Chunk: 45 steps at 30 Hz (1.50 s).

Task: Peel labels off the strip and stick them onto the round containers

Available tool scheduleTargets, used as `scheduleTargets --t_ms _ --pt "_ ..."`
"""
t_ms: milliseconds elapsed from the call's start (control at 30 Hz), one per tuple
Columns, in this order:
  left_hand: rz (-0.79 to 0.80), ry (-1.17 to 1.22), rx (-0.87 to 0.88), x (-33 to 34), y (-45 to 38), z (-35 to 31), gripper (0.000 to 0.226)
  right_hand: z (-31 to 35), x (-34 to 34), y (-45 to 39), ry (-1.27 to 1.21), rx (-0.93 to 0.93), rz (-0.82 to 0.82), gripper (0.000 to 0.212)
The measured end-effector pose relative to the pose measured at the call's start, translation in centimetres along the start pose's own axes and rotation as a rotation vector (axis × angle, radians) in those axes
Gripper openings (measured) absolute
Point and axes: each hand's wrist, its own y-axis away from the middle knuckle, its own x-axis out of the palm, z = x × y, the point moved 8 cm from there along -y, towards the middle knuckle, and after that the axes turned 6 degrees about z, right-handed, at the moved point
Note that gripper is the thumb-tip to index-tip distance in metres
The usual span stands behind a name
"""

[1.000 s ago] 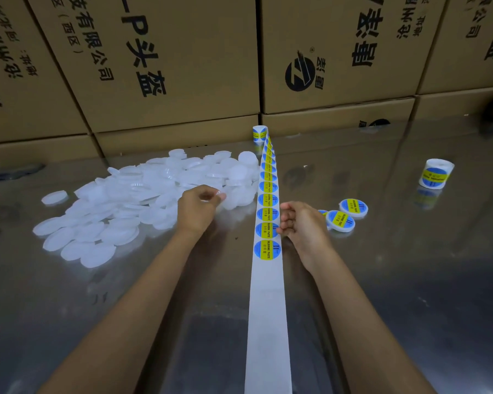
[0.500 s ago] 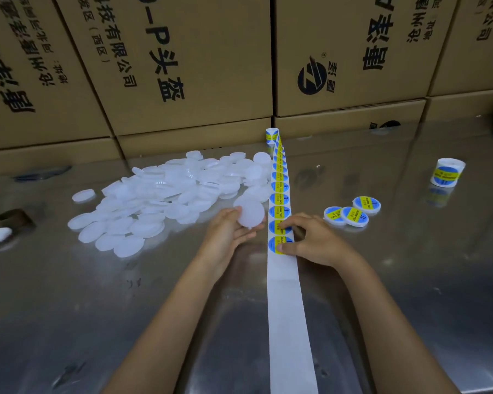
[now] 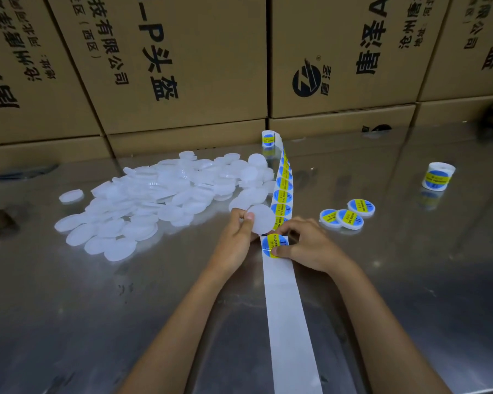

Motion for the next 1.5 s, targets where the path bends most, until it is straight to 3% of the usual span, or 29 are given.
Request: scheduleTargets --t_ms 100,400,633,867,1000,1167,1500 --pt "-0.004 0.139 -0.041 0.1 0.1 0.2 0.023 0.4 -0.1 0.1 -0.071 -0.023 -0.032 0.024" --pt "-0.067 0.235 -0.058 -0.4 -0.2 0.4 0.019 2.2 -0.7 0.6 -0.383 -0.152 -0.073 0.028" --pt "-0.103 0.234 -0.044 -0.9 0.1 0.1 0.018 1.7 -0.9 0.5 -0.799 -0.082 -0.041 0.017" --pt "-0.181 0.468 -0.048 -2.1 1.2 0.1 0.011 1.3 -1.4 0.4 -1.144 -0.045 -0.091 0.017" --pt "-0.127 0.599 -0.025 -2.0 1.9 -0.5 0.012 1.8 -1.9 0.6 -1.101 -0.044 -0.156 0.021" --pt "0.077 0.717 -0.029 0.1 2.4 -1.6 0.029 3.1 -1.5 1.0 -0.875 -0.082 -0.246 0.023" --pt "0.143 0.81 -0.058 1.2 2.9 -2.1 0.029 4.2 -1.3 1.2 -0.729 -0.146 -0.337 0.022"
